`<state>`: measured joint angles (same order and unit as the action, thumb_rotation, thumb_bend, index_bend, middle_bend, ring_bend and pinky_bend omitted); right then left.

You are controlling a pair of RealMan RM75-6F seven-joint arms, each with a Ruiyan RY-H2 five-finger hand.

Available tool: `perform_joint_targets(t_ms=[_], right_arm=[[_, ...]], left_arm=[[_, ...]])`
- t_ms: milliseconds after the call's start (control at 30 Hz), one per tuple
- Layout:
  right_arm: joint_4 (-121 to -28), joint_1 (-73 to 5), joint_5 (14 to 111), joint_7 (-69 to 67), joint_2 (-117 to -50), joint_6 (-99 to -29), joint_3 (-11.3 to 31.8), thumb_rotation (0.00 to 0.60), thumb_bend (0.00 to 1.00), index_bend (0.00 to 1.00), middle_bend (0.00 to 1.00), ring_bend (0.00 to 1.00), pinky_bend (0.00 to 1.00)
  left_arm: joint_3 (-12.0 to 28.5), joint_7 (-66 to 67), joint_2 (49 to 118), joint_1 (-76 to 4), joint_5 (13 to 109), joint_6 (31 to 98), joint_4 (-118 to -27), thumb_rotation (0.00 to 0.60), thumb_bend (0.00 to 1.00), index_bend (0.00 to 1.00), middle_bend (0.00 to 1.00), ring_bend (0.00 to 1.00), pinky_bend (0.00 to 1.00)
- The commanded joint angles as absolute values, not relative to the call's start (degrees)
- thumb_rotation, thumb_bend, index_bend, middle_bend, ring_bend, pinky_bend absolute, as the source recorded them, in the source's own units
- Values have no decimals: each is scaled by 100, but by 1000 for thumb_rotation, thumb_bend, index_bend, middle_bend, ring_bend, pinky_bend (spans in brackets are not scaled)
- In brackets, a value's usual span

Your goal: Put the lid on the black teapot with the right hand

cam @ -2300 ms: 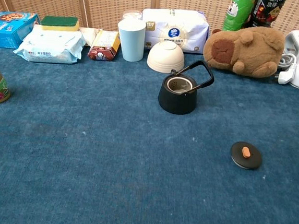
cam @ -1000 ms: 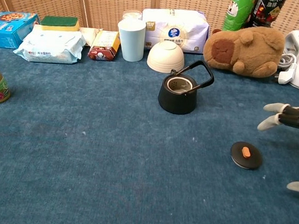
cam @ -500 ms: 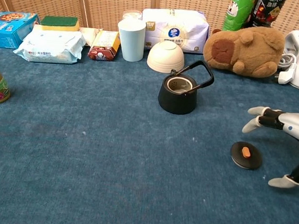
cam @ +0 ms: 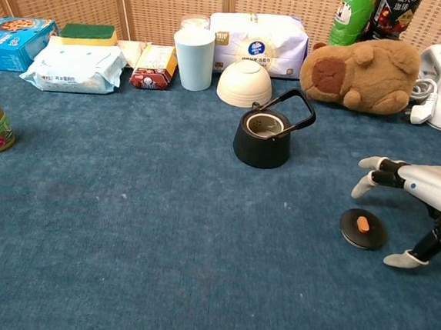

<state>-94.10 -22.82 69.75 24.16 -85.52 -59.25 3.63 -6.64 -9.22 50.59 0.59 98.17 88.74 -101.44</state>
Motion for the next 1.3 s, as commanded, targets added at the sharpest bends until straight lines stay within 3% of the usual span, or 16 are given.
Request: perform_joint_targets(t_ms=[33, 1300], right_arm=[[-9405, -2305, 6968, 2434, -8566, -5932, 350, 600, 202, 252, 37, 1, 0], [-9310, -2464, 6810, 2541, -8781, -6134, 267, 600, 265, 382, 63, 19, 0]], left_arm=[[-669, -937, 5050, 60, 9829, 8881, -10144, 600, 78, 0, 0, 0, 103], [-675, -1030, 5019, 67, 9833, 8912, -10130, 600, 78, 0, 0, 0, 103]])
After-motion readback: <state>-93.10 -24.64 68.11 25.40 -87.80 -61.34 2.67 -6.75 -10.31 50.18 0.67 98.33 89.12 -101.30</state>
